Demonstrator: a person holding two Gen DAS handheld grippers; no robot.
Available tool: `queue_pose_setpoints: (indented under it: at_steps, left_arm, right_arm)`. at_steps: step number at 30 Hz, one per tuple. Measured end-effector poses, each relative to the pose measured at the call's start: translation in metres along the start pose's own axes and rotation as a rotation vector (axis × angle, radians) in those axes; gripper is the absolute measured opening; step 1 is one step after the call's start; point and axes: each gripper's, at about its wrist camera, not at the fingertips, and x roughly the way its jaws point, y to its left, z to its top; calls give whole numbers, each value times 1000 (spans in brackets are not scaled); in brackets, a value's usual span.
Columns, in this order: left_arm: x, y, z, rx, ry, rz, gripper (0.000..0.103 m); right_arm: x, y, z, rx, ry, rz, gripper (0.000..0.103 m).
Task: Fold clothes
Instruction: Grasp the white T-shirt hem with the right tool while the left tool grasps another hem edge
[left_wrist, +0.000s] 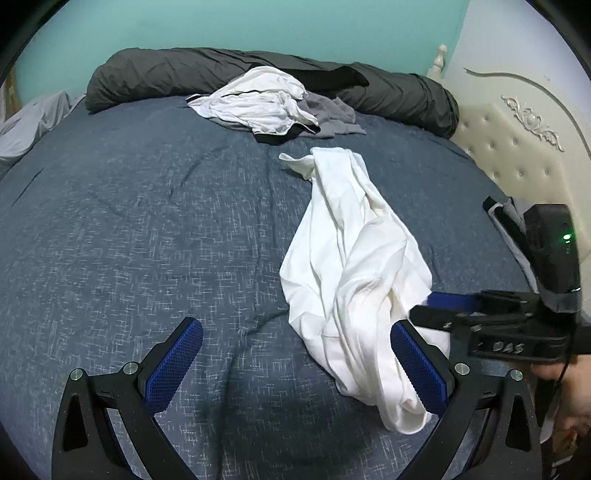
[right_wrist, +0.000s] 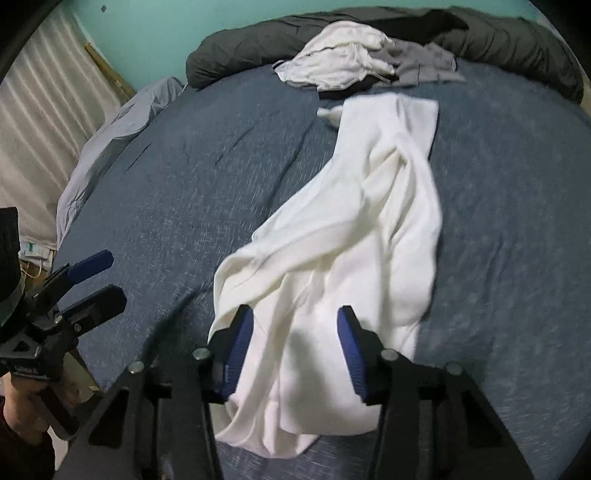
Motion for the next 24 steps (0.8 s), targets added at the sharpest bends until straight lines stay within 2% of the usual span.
queue_pose_setpoints:
  at_steps: [2,4,6,7,8,17,24]
  left_arm:
    - [4,1,-1,-3,6,-1,103]
    - [7,1,0,-2,12,3,103]
    - [11,1,0,-3,19,8,103]
    - [12,1,1,0,22,7,103]
    - [14,-1,2,7,22,5,103]
    - [38,-34,14,75,42,-15,103]
    - [58,-64,23,138,61,-7,103]
  right_arm:
    - [12,2,-1,6,15,-9,48]
    - [23,3,0,2,26,-19,43]
    - [31,5,1,-15,37,-45,21]
    - [32,4,0,-21,39,-54,16]
    - [33,2,-1,-24,39,-58,6]
    - [-17,-21,-4,-29,-55,-69,2]
    - [-49,-49,-15,-9,-80,-99,2]
